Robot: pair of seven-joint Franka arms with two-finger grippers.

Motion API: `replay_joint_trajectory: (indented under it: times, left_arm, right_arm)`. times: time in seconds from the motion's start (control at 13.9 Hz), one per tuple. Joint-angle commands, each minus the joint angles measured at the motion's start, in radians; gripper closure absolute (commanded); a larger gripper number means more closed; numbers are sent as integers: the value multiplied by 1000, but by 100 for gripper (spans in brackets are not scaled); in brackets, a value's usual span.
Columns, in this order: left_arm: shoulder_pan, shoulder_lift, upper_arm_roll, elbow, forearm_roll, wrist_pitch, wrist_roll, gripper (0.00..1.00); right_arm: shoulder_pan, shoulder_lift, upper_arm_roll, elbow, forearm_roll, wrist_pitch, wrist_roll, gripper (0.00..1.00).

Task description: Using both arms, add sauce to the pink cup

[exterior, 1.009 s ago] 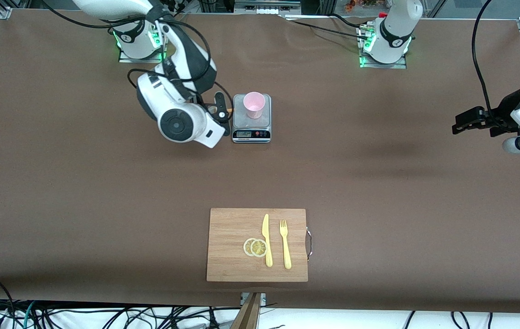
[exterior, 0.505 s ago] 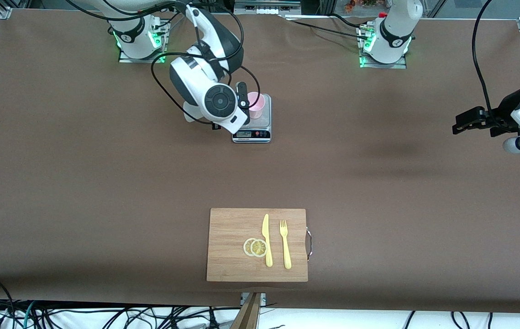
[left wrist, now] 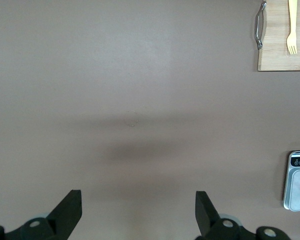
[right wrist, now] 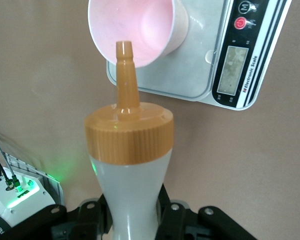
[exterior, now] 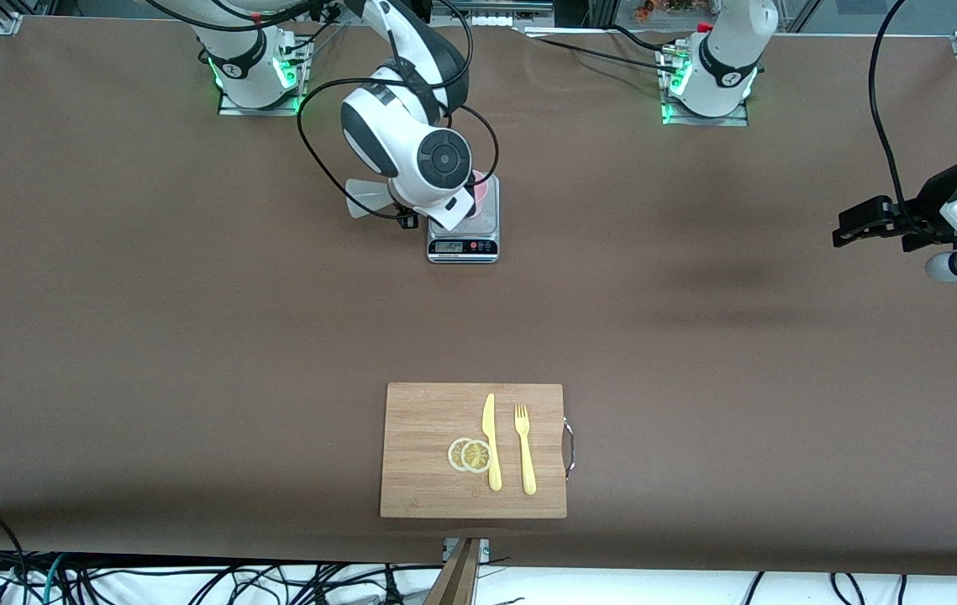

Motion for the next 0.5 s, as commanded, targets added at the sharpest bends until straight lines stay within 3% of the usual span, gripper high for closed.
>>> replay_joint_trajectory:
  times: [0.0,0.43]
  left_arm:
    - [0,13,2,27,-2,-22,15,0]
    - [0,13,2,27,-2,-22,14,0]
  right_arm:
    - [11,3,10,6,-43,-19,40,92]
    - [12,13,10,4,-86,-36,39,92]
